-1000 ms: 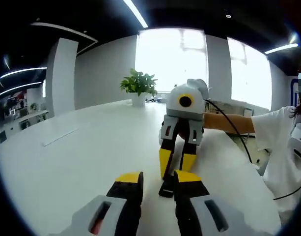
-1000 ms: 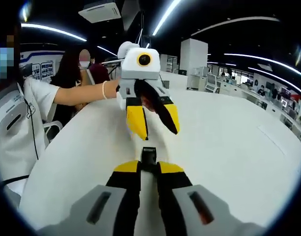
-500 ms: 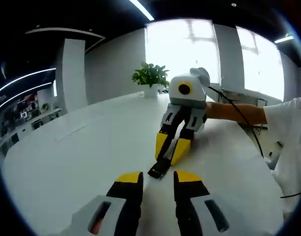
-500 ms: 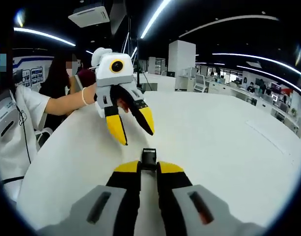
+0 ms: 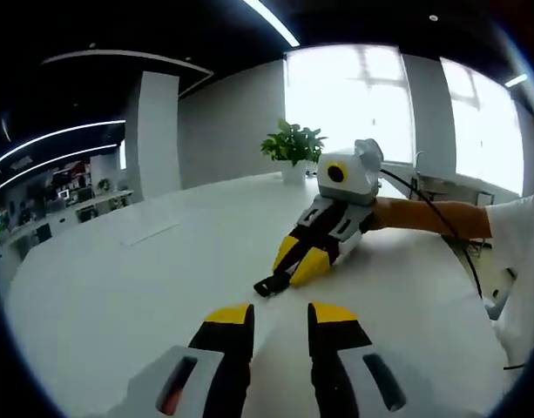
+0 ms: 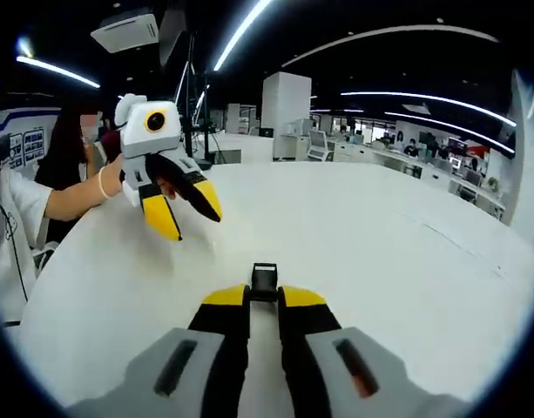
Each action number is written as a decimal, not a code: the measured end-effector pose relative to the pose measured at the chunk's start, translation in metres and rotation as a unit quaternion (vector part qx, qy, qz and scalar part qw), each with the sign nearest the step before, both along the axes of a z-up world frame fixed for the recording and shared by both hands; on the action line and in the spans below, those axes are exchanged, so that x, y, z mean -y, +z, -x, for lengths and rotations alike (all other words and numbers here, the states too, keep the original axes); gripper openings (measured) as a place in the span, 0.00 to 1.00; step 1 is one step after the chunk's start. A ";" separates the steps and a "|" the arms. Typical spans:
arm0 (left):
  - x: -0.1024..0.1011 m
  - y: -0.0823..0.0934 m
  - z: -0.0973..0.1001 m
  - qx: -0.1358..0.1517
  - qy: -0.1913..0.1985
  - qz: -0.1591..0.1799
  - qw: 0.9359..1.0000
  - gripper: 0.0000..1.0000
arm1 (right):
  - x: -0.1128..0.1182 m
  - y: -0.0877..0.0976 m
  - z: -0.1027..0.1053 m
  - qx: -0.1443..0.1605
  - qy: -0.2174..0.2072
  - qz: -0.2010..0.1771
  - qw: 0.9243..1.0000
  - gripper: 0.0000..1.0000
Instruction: Snap the two parts of the plastic buckle together until the buckle closes and remains connected.
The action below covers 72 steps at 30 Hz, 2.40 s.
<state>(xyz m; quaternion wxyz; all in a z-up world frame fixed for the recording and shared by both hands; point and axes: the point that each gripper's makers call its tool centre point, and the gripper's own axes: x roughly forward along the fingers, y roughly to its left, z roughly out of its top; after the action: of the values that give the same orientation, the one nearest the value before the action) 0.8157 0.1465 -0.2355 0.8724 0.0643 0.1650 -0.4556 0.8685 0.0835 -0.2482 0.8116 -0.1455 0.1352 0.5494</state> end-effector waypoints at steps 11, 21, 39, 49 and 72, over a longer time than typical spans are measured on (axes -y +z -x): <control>-0.005 -0.005 -0.002 -0.004 0.017 -0.001 1.000 0.24 | -0.003 0.000 -0.034 0.005 -0.068 -0.017 0.997 0.12; -0.007 -0.003 -0.002 -0.018 0.040 0.004 0.999 0.24 | -0.011 0.001 -0.062 0.004 -0.132 -0.017 0.991 0.12; -0.015 -0.007 -0.009 -0.018 0.061 0.000 0.998 0.23 | -0.017 -0.007 -0.062 -0.004 -0.156 0.000 0.988 0.12; -0.016 -0.006 -0.010 -0.022 0.063 0.007 0.998 0.23 | -0.017 -0.008 -0.066 -0.007 -0.149 -0.001 0.989 0.12; -0.021 -0.005 -0.012 -0.022 0.074 0.015 0.997 0.26 | -0.021 0.002 -0.056 -0.007 -0.130 -0.026 0.991 0.29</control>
<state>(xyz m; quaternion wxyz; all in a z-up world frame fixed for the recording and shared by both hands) 0.8273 0.1679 -0.2402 0.9008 0.0287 0.1811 -0.3937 0.9247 0.1042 -0.2461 0.8786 -0.1021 0.1443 0.4436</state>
